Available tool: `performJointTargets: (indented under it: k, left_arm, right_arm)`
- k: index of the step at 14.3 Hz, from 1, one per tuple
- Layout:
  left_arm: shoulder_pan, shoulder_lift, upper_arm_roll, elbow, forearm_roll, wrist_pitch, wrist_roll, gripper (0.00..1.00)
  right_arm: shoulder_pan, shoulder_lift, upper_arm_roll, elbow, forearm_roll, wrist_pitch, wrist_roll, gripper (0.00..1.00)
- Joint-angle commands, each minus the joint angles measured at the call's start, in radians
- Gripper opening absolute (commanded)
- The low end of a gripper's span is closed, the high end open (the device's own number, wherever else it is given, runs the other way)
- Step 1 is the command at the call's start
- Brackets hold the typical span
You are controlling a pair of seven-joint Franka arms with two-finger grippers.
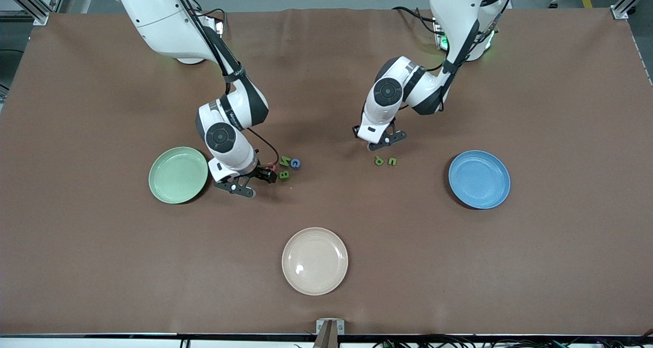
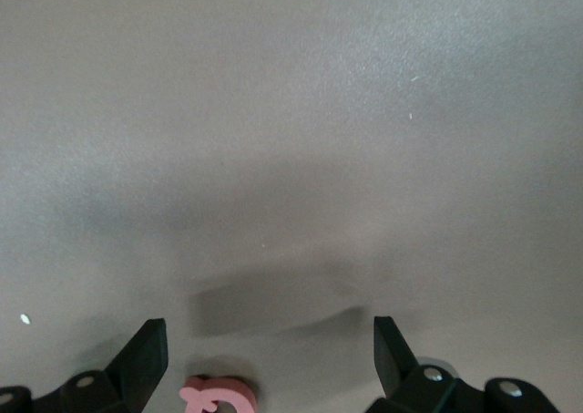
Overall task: Sort upper and lower case letters into plates
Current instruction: 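Carry the blue m over the blue plate while the right gripper lifts the pink a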
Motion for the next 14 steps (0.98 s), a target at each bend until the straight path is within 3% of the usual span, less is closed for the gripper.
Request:
performJointTargets:
  k: [1,9,12,14]
  left_arm:
    - [-0.010,-0.005,0.008,-0.016,0.022,0.017,-0.025,0.59]
    - [-0.010,0.000,0.008,-0.017,0.022,0.017,-0.023,0.28]
    - [-0.010,-0.001,0.008,-0.014,0.022,0.017,-0.023,0.13]
    - [-0.015,-0.030,0.009,-0.013,0.022,0.013,-0.023,0.09]
  right_arm:
    - [0.021,-0.007,0.000,-0.025,-0.015,0.012,0.026,0.99]
    - [0.073,-0.010,0.000,-0.060,-0.015,0.038,0.074,0.96]
    - [0.082,-0.011,-0.002,-0.072,-0.015,0.061,0.073,0.90]
    - [0.082,-0.011,-0.002,-0.078,-0.015,0.065,0.071,0.84]
